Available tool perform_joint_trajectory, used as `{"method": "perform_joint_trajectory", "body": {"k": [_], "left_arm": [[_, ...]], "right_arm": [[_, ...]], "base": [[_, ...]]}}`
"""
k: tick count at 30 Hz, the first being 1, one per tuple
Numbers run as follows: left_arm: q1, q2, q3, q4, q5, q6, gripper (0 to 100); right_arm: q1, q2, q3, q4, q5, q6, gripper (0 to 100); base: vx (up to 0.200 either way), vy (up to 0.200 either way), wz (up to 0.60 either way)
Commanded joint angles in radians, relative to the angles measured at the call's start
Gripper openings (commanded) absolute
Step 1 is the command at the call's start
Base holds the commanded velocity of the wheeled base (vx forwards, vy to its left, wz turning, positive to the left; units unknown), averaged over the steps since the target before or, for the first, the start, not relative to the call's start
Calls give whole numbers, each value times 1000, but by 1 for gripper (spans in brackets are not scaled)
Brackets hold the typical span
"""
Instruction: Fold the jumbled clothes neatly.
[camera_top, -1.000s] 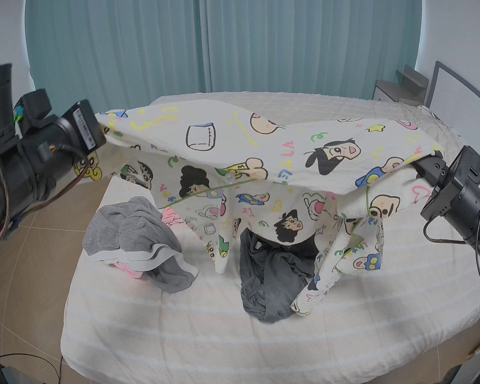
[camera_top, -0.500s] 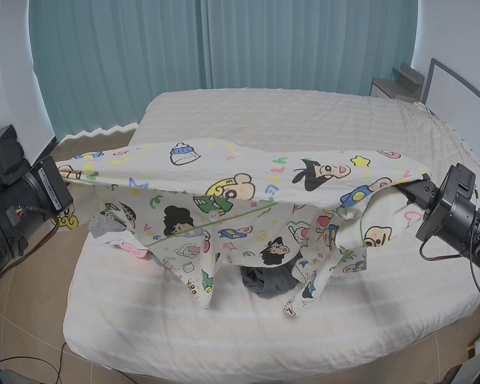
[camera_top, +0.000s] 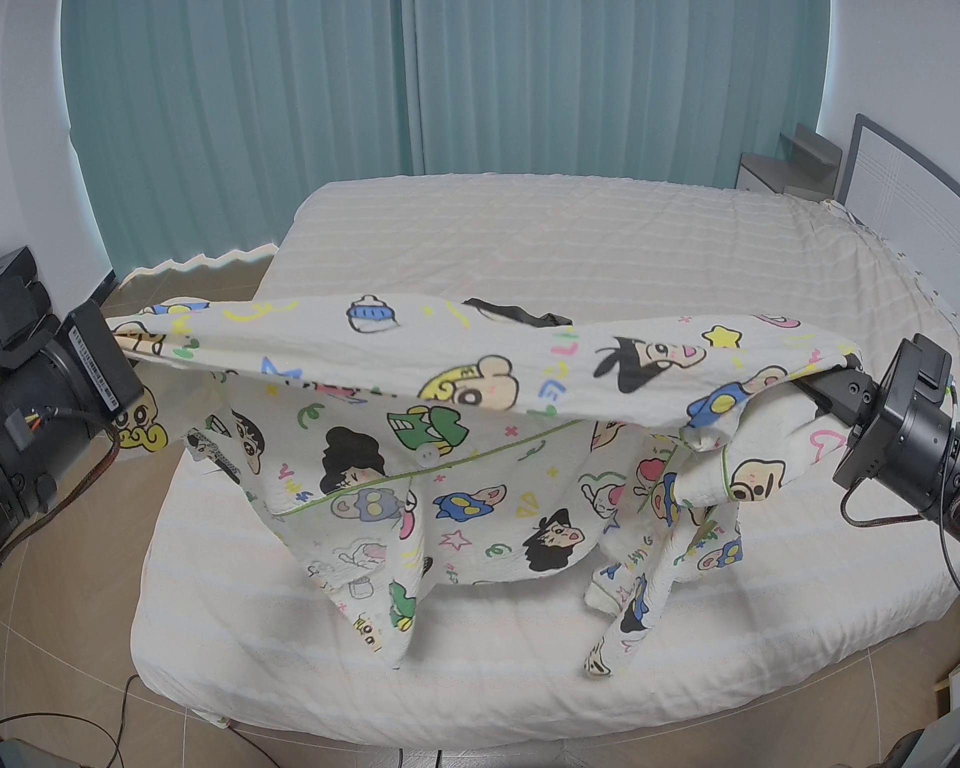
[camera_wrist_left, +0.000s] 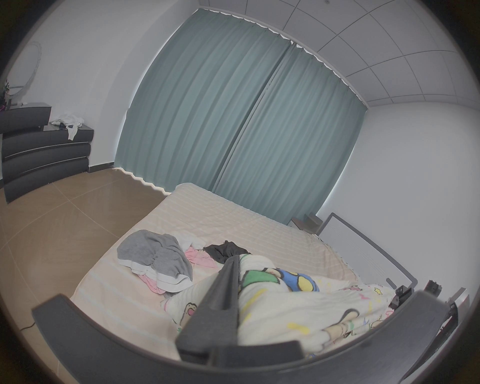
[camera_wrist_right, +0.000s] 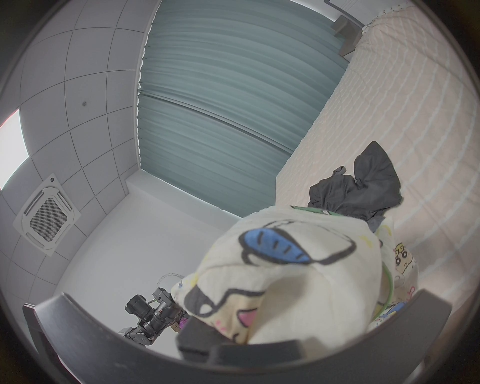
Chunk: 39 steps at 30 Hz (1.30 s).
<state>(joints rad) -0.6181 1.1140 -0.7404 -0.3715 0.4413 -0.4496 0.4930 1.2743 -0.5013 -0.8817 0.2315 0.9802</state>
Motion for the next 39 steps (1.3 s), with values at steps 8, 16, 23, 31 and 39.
{"method": "perform_joint_trajectory", "body": {"k": [8, 16, 23, 31, 39], "left_arm": [[-46, 24, 1, -1, 2, -1, 0], [-58, 23, 1, -1, 2, -3, 0], [-91, 18, 1, -15, 2, -1, 0], [-117, 29, 1, -17, 2, -18, 0], [-129, 30, 1, -15, 2, -49, 0]], "right_arm": [[-39, -19, 15, 0, -6, -43, 0], [-79, -32, 7, 0, -1, -46, 0], [-83, -42, 13, -2, -3, -46, 0], [-99, -65, 17, 1, -1, -46, 0], [-111, -105, 20, 4, -3, -46, 0]], "base": [[0, -200, 0], [0, -200, 0], [0, -200, 0], [0, -200, 0], [0, -200, 0]]}}
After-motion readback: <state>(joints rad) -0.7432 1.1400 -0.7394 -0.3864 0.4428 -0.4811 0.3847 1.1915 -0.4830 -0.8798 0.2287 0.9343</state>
